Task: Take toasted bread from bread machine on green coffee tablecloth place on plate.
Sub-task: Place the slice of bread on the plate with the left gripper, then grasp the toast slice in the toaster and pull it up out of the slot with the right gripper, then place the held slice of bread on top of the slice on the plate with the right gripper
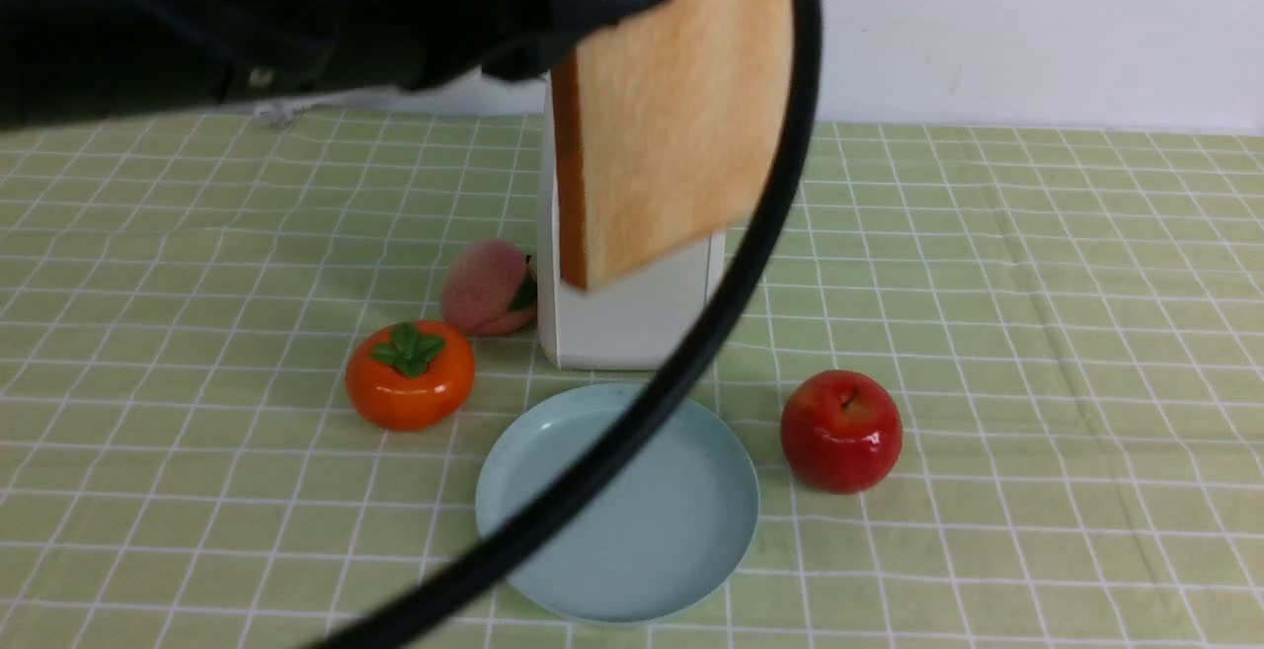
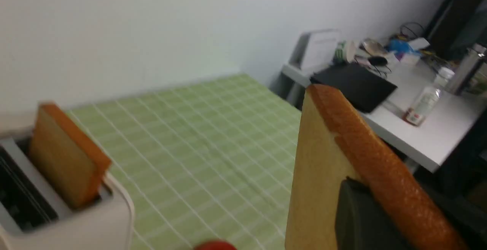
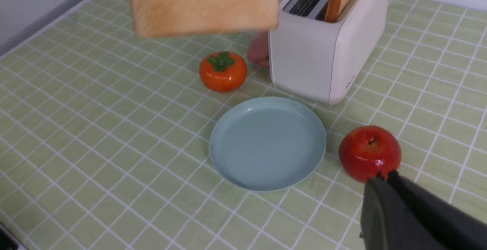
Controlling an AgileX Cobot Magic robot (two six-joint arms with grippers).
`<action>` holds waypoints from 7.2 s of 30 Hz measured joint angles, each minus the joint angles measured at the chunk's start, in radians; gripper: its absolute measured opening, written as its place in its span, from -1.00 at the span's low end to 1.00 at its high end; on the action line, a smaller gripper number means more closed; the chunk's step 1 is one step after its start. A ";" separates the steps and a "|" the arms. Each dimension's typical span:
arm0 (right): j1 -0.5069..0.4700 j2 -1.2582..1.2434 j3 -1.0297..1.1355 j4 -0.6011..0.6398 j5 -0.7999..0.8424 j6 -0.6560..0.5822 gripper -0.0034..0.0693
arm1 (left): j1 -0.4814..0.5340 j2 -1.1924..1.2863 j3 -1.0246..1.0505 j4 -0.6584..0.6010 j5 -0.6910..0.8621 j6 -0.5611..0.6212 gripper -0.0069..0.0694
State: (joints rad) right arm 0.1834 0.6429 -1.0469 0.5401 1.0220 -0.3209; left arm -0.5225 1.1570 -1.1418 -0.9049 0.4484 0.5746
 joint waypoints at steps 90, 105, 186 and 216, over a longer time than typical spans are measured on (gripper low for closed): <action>0.037 0.378 -0.086 0.035 -0.005 -0.034 -0.90 | 0.279 -0.625 0.349 0.090 0.091 0.161 -0.85; 0.318 0.859 -0.398 -0.213 -0.374 0.110 -0.73 | 0.279 -0.866 0.601 0.012 -0.241 0.164 -0.85; 0.257 0.857 -0.701 -0.178 0.220 0.138 -0.53 | 0.279 -0.866 0.735 0.005 -0.057 0.215 -0.84; 0.236 1.381 -0.453 0.595 -0.168 -0.315 -0.53 | 0.279 -0.866 0.736 0.005 -0.034 0.215 -0.84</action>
State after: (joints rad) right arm 0.4191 2.0235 -1.4995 1.1346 0.8537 -0.6360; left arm -0.2432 0.2915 -0.4061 -0.8995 0.4143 0.7897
